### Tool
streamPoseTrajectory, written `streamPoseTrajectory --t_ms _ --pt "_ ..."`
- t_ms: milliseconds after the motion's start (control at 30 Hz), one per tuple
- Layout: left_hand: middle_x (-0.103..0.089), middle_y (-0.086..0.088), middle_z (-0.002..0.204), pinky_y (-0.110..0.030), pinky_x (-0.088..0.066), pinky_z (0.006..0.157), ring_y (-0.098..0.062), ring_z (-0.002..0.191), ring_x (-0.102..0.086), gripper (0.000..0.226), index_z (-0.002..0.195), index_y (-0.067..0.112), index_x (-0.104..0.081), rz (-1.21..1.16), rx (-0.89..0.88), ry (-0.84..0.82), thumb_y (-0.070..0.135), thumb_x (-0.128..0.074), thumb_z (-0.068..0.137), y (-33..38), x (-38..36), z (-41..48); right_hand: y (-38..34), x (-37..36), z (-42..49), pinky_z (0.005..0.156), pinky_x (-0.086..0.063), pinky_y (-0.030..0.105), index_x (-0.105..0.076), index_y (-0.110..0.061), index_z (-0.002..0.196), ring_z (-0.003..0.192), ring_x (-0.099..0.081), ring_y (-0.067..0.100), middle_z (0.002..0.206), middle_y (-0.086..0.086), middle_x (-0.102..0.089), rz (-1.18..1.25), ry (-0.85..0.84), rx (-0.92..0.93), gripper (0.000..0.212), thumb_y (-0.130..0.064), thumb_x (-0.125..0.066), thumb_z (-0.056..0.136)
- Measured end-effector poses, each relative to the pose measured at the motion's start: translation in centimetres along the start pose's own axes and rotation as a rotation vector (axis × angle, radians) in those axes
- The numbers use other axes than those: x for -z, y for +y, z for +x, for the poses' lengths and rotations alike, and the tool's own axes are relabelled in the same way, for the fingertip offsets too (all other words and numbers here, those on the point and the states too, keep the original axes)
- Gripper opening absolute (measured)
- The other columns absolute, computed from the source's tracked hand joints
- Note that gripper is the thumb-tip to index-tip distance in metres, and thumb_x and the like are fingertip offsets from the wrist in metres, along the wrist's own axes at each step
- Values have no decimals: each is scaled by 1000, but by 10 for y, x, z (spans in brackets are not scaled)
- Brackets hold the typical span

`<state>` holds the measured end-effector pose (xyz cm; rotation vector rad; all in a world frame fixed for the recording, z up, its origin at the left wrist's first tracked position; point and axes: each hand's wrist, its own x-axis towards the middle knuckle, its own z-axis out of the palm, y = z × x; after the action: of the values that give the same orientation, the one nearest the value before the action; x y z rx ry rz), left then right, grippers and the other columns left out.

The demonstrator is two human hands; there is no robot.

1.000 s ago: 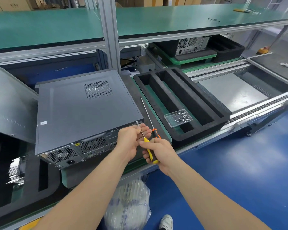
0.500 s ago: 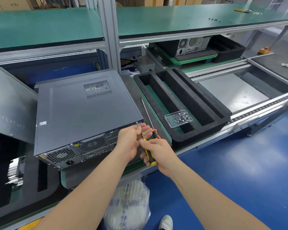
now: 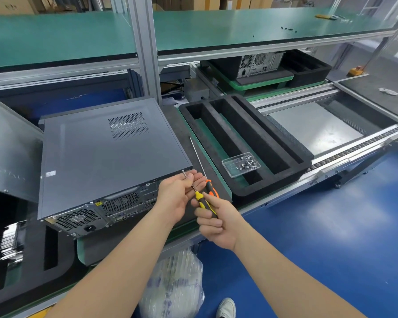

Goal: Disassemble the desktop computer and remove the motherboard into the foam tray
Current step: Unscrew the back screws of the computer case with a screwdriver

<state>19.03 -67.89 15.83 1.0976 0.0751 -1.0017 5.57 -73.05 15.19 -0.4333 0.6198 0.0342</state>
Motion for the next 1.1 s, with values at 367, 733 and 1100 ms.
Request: streamPoseTrajectory --t_ms 367,733,1100 --pt "-77 -22 105 -31 -63 72 -33 97 -77 22 115 -7 -67 -22 -13 -62 0 -48 105 -2 8 3 8 -10 8 57 -46 35 -62 -13 92 61 -58 24 73 4 -66 -1680 716 815 18 -29 -61 100" --pt "-78 -17 105 -31 -63 68 -29 96 -77 23 115 -2 -69 10 16 -45 2 -48 106 0 8 3 -5 -12 7 43 -36 25 -74 -14 76 45 -47 16 69 11 -63 -431 317 132 53 -56 -53 101" --pt "-77 -19 106 -32 -64 67 -29 94 -78 19 112 -3 -70 -107 66 48 8 -59 100 2 18 5 12 -12 23 64 -55 41 -56 -17 84 64 -61 18 74 1 -67 -1048 709 597 41 -43 -87 76"
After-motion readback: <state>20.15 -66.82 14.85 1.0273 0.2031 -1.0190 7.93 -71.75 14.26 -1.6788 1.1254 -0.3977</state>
